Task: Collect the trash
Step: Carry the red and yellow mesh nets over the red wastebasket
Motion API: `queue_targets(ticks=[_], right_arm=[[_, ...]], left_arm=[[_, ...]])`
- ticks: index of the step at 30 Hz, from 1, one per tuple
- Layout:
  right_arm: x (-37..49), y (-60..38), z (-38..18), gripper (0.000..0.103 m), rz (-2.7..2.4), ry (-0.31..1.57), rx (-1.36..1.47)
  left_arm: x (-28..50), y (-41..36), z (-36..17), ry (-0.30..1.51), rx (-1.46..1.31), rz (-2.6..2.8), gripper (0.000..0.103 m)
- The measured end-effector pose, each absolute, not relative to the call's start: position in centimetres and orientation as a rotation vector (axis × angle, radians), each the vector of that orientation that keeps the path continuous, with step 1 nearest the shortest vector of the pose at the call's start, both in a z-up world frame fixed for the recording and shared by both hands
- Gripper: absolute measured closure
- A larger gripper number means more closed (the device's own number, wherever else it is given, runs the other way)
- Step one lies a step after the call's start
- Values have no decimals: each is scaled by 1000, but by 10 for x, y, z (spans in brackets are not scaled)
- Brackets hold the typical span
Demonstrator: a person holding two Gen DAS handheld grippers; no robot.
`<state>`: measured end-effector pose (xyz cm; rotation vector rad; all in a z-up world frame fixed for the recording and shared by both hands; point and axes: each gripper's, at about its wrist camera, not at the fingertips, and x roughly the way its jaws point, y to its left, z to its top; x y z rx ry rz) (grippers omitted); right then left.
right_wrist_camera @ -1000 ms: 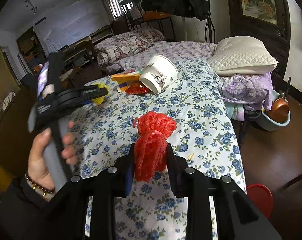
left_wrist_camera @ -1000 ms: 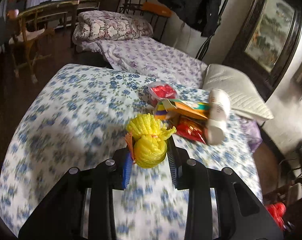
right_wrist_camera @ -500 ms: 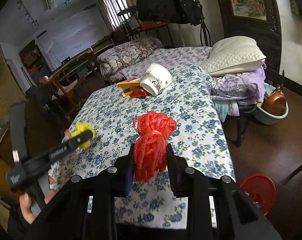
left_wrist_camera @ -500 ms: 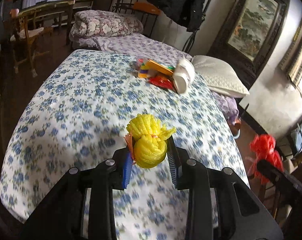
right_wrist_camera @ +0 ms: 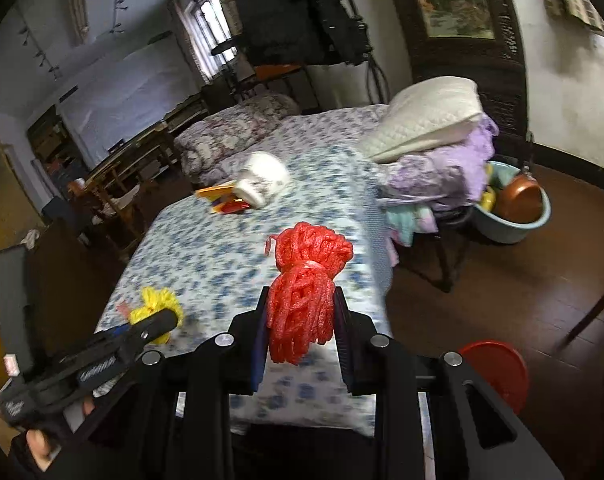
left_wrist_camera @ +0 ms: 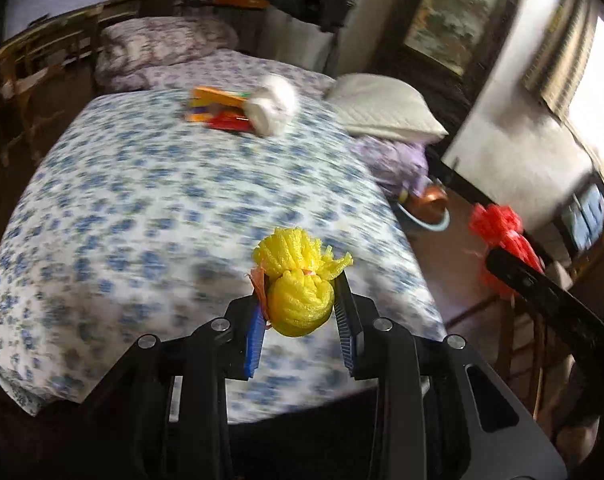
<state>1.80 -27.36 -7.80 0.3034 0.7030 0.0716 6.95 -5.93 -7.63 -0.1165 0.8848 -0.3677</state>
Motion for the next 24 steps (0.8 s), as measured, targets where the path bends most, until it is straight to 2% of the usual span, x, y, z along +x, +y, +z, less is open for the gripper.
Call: queue_targets(ticks=[4, 11, 20, 24], right_arm=[[5, -311, -92, 74, 8, 719, 267], [-16, -403, -156, 74, -159, 816, 379], [-28, -465, -215, 73, -261, 892, 484], [-26, -474, -247, 72, -278, 963, 503]], left_arm=[[65, -112, -80, 907, -47, -457, 71], [68, -212, -102, 959, 80, -592, 71], [80, -310, -156, 1078, 153, -684, 70], [88, -350, -197, 1154, 216, -673, 70]])
